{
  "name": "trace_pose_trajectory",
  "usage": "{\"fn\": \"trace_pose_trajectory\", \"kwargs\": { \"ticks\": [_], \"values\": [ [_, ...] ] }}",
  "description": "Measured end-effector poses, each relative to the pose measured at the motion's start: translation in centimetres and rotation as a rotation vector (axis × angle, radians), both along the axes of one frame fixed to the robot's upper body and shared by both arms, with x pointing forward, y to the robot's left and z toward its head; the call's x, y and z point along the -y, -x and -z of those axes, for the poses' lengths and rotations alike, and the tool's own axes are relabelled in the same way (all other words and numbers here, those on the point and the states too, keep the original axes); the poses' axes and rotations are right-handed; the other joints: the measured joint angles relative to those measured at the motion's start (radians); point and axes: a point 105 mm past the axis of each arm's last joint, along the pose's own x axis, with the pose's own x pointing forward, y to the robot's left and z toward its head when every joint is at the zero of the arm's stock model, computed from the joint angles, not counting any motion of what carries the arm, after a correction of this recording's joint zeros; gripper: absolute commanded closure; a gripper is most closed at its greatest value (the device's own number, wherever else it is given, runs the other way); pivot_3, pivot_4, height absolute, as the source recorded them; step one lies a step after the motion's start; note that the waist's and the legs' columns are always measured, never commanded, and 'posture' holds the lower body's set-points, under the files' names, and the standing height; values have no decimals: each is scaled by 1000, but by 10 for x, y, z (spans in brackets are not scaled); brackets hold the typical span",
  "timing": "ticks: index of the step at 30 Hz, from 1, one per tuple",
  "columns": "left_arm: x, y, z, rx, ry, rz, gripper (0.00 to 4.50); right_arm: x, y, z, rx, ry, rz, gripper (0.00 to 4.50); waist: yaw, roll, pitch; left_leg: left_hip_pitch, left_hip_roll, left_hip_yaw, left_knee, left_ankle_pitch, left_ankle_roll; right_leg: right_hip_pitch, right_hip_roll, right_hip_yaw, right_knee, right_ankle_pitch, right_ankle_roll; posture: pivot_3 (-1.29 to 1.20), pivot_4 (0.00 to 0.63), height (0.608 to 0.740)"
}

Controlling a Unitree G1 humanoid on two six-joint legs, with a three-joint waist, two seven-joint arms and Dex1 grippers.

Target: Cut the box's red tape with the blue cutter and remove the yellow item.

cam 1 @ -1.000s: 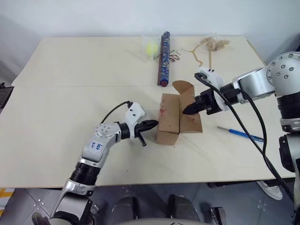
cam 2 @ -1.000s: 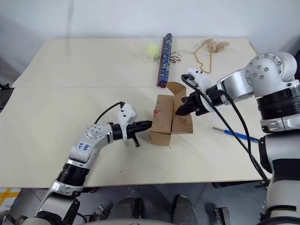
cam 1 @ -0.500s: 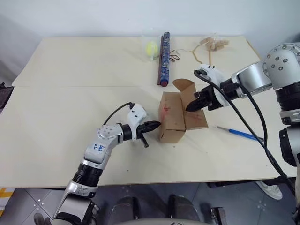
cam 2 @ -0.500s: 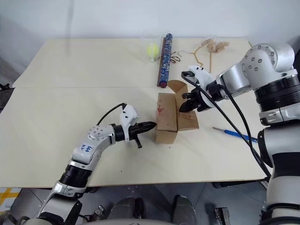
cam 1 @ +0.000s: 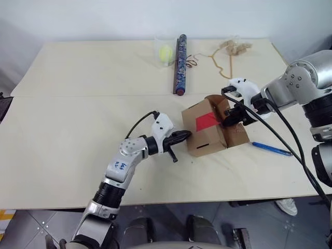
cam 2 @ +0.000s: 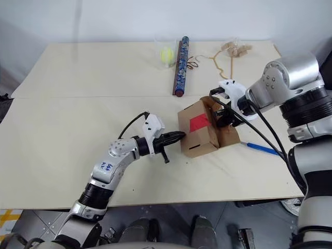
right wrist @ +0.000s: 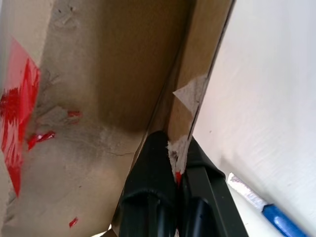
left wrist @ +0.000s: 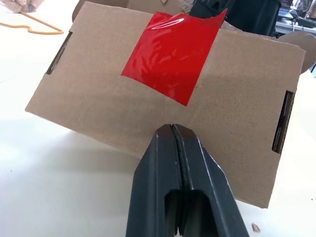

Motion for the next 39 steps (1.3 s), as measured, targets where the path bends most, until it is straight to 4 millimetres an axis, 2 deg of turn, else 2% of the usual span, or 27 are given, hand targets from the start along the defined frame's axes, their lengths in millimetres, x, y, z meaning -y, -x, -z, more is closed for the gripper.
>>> {"fn": "trace_pose_trajectory", "kwargs": {
  "ticks": [11,17,20,24,25,28,35,39],
  "values": [
    [-7,-1,3,-18,-34,-19,4500,-9,1,-11,25,-15,-59,4480,0,0,0,0,0,1,0,0,0,0,0,-1,0,0,0,0,150,740],
    [-21,-2,23,-87,-80,-76,4500,-34,7,-31,36,-94,-164,4480,0,0,0,0,0,0,0,0,0,0,0,-1,0,0,0,0,150,740],
    [-24,2,34,-120,-95,-82,4500,-39,9,-32,26,-112,-186,4480,1,0,0,-1,0,0,0,0,0,0,0,-2,0,0,0,0,150,740],
    [-24,1,33,-112,-92,-86,4500,-40,10,-31,22,-115,-188,4480,-1,0,0,-1,0,0,0,-1,-1,0,0,-2,0,0,0,0,150,740],
    [-24,0,32,-110,-88,-85,4318,-39,10,-30,21,-112,-185,4497,-1,0,0,-1,0,0,0,-1,-1,0,0,-3,0,0,0,0,150,740],
    [-24,-2,29,-130,-55,-101,3646,-37,9,-26,18,-114,-173,3812,-1,0,0,-1,0,1,0,-1,-1,0,0,-3,0,0,0,0,150,740],
    [-29,-3,23,-132,-31,-117,1430,-35,10,-19,9,-135,-167,1384,-1,0,0,-1,0,5,0,-1,-1,0,0,-3,0,0,0,0,150,740],
    [-33,-1,20,-100,-36,-92,420,-36,10,-21,15,-144,-168,279,-2,0,0,-1,0,5,0,-1,-1,0,0,-3,0,0,0,0,150,740]
  ]
}}
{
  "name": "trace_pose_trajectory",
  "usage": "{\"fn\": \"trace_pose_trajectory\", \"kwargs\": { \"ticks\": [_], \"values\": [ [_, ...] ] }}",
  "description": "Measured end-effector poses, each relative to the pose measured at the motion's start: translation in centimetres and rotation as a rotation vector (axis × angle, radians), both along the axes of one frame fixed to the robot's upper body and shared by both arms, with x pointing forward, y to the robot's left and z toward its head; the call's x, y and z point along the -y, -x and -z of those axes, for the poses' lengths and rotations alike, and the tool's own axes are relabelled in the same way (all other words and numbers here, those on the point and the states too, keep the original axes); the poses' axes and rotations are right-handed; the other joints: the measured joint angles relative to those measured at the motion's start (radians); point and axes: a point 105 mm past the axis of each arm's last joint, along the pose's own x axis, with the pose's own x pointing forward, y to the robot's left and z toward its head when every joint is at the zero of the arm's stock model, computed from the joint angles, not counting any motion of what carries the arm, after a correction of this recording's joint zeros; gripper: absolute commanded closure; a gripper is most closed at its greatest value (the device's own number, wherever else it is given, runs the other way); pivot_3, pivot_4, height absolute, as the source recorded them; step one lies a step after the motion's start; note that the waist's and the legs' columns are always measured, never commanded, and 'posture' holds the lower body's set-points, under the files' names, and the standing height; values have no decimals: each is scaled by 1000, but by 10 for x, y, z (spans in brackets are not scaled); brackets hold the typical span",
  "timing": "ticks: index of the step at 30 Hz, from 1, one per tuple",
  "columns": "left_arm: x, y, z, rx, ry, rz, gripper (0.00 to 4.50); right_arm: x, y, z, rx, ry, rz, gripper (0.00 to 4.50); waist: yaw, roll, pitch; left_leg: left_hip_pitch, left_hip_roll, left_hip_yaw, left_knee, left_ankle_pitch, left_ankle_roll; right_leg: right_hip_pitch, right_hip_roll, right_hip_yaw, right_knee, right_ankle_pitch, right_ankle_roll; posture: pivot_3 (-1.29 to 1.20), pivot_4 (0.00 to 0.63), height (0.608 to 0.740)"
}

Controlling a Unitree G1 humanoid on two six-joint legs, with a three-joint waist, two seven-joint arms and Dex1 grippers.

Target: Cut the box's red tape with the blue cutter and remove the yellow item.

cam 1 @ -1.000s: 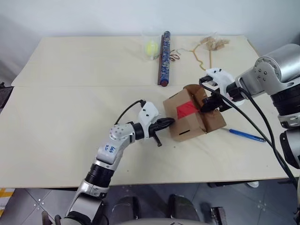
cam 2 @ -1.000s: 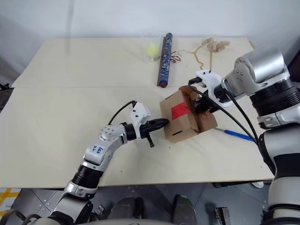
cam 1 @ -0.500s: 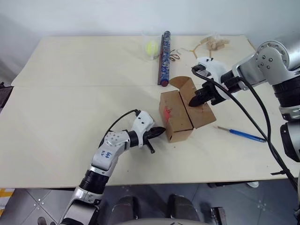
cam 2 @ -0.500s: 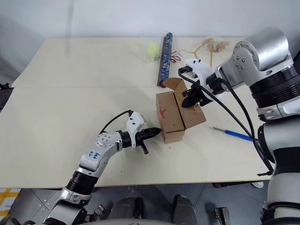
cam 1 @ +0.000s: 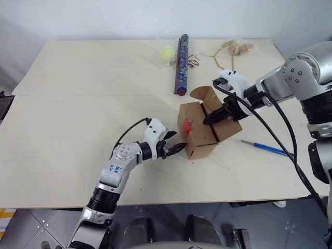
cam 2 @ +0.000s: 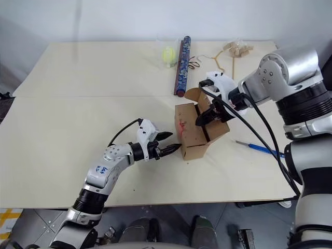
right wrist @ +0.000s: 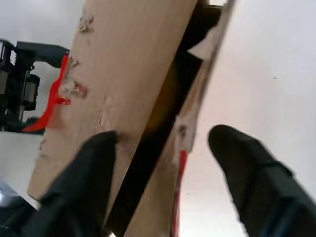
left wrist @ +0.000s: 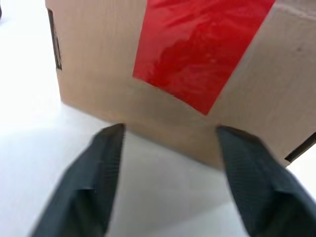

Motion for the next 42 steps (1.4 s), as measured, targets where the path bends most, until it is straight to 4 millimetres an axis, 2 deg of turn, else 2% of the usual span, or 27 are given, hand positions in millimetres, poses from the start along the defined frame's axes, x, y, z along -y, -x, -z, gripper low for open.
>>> {"fn": "trace_pose_trajectory", "kwargs": {
  "ticks": [1,2,6,9,12,13,14,16,17,20,26,27,42],
  "values": [
    [-2,0,-2,17,-3,6,164,0,0,0,1,0,2,2,0,0,0,0,0,0,0,0,0,0,0,0,0,0,0,0,150,740],
    [-7,0,-7,53,-3,8,42,1,-1,-2,8,-5,8,0,-1,0,0,0,0,0,0,0,0,0,0,0,0,0,0,0,150,740],
    [-27,-8,-36,169,30,-5,42,7,-2,-6,30,-23,33,0,0,0,0,0,0,1,0,0,0,0,0,0,0,0,0,0,150,740],
    [-28,-7,-58,235,33,49,42,9,-2,-1,20,-34,45,0,2,0,0,0,0,1,0,0,0,0,0,0,0,0,0,0,150,740],
    [-21,-5,-68,260,31,93,0,9,-2,-1,19,-39,48,596,0,0,0,0,0,1,0,0,0,0,0,0,0,0,0,0,150,740],
    [-18,-5,-69,261,28,104,0,10,-2,-2,23,-42,50,653,0,0,0,0,0,1,0,0,0,0,0,0,0,0,0,0,150,740],
    [-13,-3,-70,265,24,125,0,10,-2,-3,29,-49,51,977,0,0,0,0,0,1,0,0,0,0,0,0,0,0,0,0,150,740],
    [-8,-2,-69,253,28,143,0,13,-2,-4,34,-55,62,1136,0,0,0,0,0,2,0,0,0,0,0,0,0,0,0,0,150,740],
    [7,-1,-74,258,37,186,0,15,-3,-4,35,-51,71,1456,4,0,0,0,0,2,0,0,0,0,0,0,0,0,0,0,150,740],
    [31,-1,-77,266,7,246,0,17,-3,2,26,-42,83,2536,3,0,0,0,-1,2,0,0,0,0,0,0,-1,0,1,0,150,740],
    [44,-8,-72,227,-11,249,0,24,-4,1,43,-41,112,4460,-2,0,0,0,0,3,-1,0,0,-1,0,0,0,0,1,0,150,740],
    [44,-8,-73,226,-18,251,0,24,-4,0,46,-43,113,4460,-1,0,0,0,0,3,-1,0,0,-1,0,0,0,0,1,0,150,740],
    [39,-9,-70,215,-135,246,4468,26,-5,3,68,-31,128,4500,0,0,0,0,0,3,-1,0,0,-1,0,0,0,0,1,0,150,740]
  ]
}}
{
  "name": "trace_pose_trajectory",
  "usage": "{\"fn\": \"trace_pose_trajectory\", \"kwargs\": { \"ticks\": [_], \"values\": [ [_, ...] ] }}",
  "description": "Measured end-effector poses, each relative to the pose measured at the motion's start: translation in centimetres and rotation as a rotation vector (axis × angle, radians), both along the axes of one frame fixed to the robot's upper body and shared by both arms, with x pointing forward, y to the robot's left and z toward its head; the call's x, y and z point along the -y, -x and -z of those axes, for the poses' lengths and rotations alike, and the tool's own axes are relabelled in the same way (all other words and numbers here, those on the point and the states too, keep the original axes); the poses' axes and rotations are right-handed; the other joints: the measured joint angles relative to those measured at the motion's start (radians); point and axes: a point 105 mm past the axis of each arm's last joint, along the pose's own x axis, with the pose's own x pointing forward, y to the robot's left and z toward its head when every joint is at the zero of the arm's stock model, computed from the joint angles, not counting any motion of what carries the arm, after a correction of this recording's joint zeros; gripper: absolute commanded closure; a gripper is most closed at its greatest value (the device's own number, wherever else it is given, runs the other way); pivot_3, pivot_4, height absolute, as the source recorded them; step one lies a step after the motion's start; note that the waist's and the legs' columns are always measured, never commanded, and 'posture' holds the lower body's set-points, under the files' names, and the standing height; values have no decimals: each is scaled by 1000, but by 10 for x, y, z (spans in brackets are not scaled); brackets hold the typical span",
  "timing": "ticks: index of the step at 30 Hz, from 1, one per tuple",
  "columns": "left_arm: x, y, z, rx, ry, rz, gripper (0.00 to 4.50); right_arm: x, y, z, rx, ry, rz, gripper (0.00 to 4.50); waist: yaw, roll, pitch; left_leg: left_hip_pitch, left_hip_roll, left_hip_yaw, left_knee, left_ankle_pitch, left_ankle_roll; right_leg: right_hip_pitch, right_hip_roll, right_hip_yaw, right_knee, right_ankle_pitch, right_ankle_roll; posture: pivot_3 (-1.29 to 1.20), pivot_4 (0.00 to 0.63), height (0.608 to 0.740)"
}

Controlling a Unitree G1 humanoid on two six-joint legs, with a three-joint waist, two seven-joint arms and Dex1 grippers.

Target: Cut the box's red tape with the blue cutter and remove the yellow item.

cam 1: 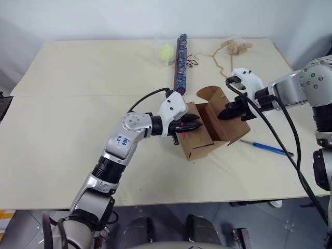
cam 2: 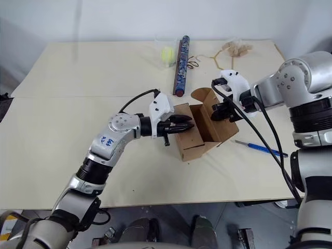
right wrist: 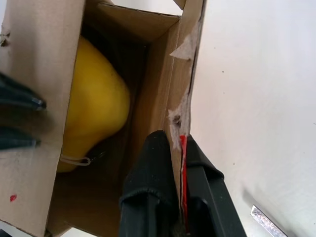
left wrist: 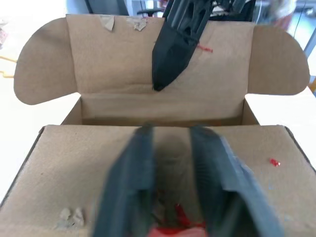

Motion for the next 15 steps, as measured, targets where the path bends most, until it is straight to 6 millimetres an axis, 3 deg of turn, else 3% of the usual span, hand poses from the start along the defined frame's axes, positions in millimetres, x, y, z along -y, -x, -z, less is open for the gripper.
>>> {"fn": "trace_pose_trajectory", "kwargs": {
  "ticks": [9,15],
  "values": [
    [-16,6,-1,-15,-78,6,4488,0,0,-1,6,-3,1,4500,-1,0,0,0,0,0,0,0,0,0,0,0,0,0,0,0,150,740],
    [-42,9,5,-75,-111,-28,4488,6,0,-3,12,3,18,4500,-4,0,0,2,0,0,0,0,0,0,0,0,1,0,0,0,150,740]
  ]
}}
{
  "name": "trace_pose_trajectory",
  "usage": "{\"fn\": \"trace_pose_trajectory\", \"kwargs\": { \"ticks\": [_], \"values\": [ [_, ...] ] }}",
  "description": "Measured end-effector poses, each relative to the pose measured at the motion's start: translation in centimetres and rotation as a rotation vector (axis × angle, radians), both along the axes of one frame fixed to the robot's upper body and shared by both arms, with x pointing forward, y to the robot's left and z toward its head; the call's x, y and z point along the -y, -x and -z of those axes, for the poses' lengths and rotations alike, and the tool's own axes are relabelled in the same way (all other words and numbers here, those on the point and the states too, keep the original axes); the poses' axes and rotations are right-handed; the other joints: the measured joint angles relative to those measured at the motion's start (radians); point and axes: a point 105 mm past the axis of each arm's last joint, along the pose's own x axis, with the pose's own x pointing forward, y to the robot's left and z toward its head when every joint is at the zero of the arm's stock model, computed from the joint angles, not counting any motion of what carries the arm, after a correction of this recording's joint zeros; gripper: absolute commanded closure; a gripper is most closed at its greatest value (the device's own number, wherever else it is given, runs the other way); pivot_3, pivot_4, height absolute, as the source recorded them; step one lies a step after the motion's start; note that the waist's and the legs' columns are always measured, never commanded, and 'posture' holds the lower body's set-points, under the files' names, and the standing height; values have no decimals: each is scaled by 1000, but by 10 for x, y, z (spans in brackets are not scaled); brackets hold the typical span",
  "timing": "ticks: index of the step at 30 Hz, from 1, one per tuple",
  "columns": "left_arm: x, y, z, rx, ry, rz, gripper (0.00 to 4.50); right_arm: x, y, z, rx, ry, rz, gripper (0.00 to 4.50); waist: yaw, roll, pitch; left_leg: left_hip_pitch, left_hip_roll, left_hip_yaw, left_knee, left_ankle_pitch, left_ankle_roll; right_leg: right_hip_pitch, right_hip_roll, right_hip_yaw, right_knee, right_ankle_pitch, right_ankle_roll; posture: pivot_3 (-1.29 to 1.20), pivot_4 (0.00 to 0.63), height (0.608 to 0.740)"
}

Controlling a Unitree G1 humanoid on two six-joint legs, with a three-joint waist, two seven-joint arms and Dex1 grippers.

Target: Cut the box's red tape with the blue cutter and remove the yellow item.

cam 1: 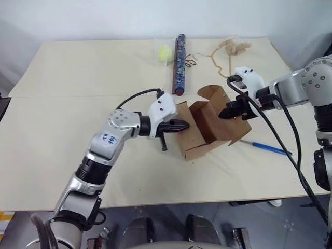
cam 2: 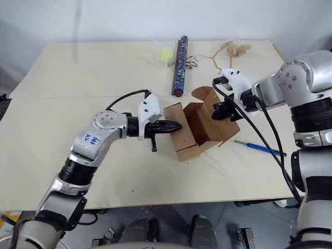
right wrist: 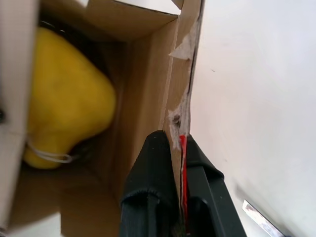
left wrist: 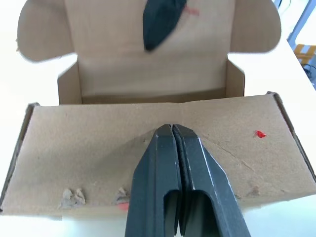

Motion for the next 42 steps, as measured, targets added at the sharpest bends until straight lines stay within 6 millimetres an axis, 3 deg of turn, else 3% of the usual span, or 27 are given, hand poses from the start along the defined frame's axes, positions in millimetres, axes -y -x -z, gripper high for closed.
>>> {"fn": "trace_pose_trajectory", "kwargs": {
  "ticks": [16,27,32,33,36,42],
  "values": [
    [-35,1,12,-110,43,-151,4488,4,3,-3,10,4,-2,4500,5,0,0,2,0,0,4,0,0,1,0,3,4,0,0,0,150,740],
    [-53,1,37,-212,30,-288,4488,0,3,18,-21,28,-3,4500,6,0,0,0,0,0,4,0,0,0,0,2,5,0,0,0,150,740],
    [-54,-1,37,-207,35,-309,4488,-1,2,21,-21,34,-3,4500,4,0,0,0,0,0,3,0,0,-1,0,2,5,0,0,0,150,740],
    [-55,-2,36,-206,41,-314,4305,-1,2,21,-21,35,-4,4500,4,0,0,0,0,0,3,0,0,-1,0,2,5,0,0,0,150,740],
    [-58,-2,36,-225,53,-331,3640,-2,3,22,-16,22,-5,3800,4,0,0,0,0,0,3,0,0,-1,0,2,5,0,0,0,150,740],
    [-70,7,48,-263,28,-342,1883,-6,7,24,-1,-41,-31,1799,4,0,0,0,0,0,3,0,0,-1,0,2,5,0,0,0,150,740]
  ]
}}
